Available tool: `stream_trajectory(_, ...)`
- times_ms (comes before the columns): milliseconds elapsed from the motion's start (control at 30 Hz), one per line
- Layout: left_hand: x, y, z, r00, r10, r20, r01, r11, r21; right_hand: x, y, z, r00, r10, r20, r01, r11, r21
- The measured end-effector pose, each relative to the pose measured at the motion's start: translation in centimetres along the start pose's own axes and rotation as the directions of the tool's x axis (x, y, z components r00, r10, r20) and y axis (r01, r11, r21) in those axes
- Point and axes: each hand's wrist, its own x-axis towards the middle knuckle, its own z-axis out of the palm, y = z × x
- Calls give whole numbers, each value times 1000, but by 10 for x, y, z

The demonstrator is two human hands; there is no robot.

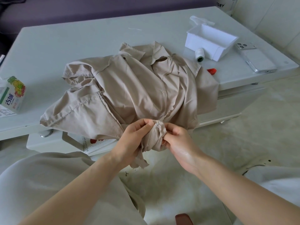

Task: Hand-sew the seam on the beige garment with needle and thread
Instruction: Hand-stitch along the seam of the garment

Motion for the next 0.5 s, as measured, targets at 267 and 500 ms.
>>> stream_trajectory(267,0,2,-2,999,-45,-8,45,999,12,5,-6,-1,997,75,-10,-73,984,163)
stream_trajectory(500,4,1,-7,999,-27,-19,26,999,-23,9,-10,-7,995,95,-13,-95,995,-10)
